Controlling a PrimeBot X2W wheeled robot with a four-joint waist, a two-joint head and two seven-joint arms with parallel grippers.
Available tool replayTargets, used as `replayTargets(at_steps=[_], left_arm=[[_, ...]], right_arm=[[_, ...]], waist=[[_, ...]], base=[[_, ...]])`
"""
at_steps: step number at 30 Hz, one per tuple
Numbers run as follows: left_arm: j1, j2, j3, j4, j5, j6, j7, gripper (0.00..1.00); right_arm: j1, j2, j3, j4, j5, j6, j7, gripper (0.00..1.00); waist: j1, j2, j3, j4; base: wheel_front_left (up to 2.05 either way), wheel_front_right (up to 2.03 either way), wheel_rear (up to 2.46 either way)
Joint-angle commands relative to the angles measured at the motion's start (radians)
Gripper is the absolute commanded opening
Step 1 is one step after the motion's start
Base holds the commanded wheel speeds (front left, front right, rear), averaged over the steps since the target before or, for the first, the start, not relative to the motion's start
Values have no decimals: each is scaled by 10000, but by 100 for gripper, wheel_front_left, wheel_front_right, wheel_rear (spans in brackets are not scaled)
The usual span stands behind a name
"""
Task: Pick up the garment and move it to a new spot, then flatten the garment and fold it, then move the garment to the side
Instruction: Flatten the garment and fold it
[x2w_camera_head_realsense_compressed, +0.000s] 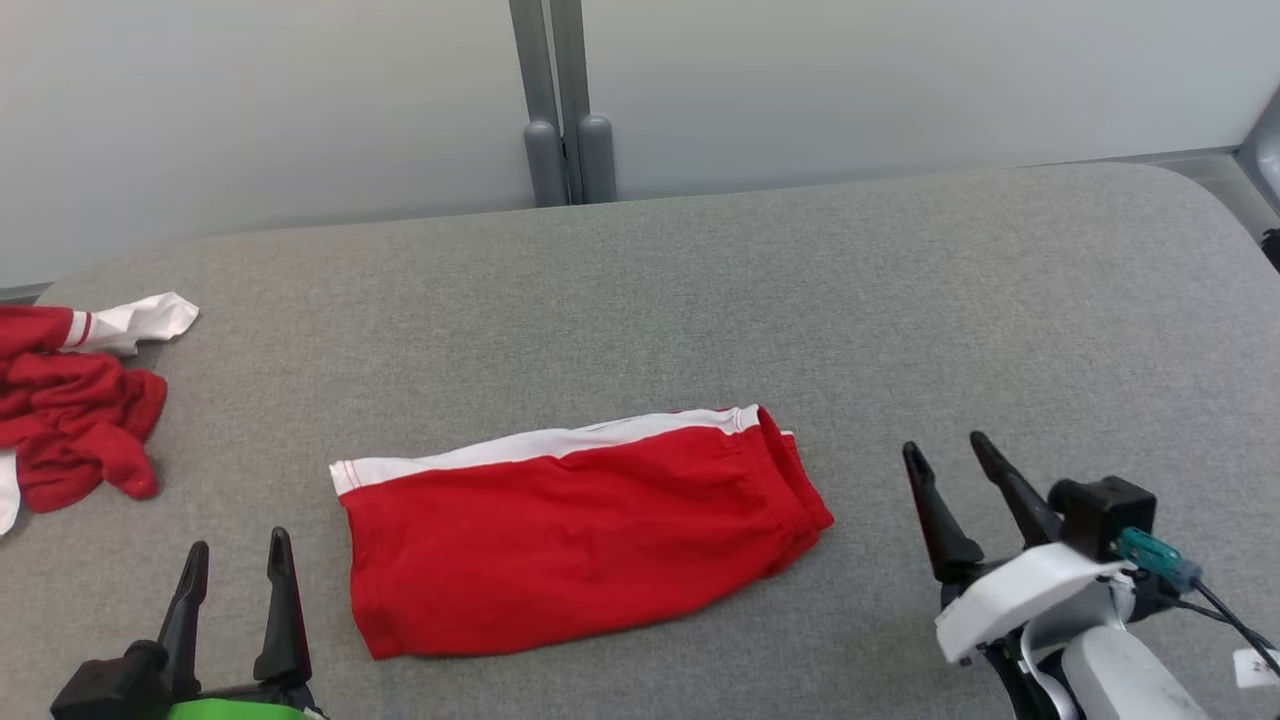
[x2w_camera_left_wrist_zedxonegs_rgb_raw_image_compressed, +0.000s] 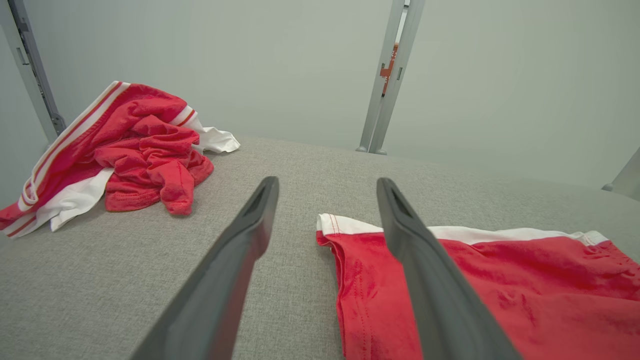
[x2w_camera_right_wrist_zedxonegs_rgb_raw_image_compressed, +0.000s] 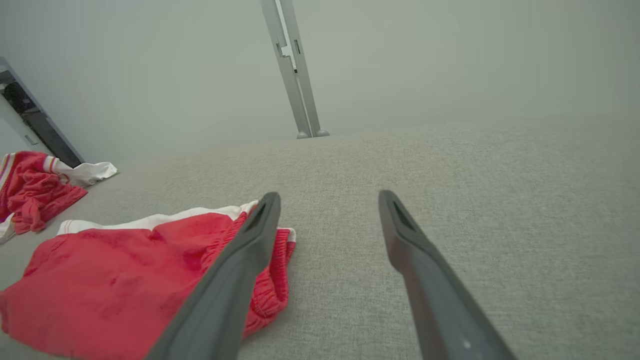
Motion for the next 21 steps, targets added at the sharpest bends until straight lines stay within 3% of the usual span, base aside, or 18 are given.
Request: replayTargets(at_steps=[1, 8, 14, 21], left_arm=[[-264, -86, 50, 7, 128, -105, -27, 100], [-765, -472, -48, 174, 438, -322, -28, 100], [-905, -597, -97, 334, 483, -383, -28, 100], [-1003, -591, -286, 344, 391, -390, -28, 100]], right_arm=[[-330, 41, 279, 157, 28, -4, 256, 100], [-1695, 203, 1250, 1358, 89, -4, 1489, 100], [-2168, 438, 1083, 2648, -204, -4, 2190, 100], [-2429, 530, 1024, 3196, -140, -6, 2410, 100]], waist=[[1, 0, 112, 152], [1, 0, 368, 788], [1, 0, 401, 1316], [1, 0, 506, 1581]], base=[[0, 0, 0], [0, 0, 0], [0, 0, 0], [0, 0, 0]])
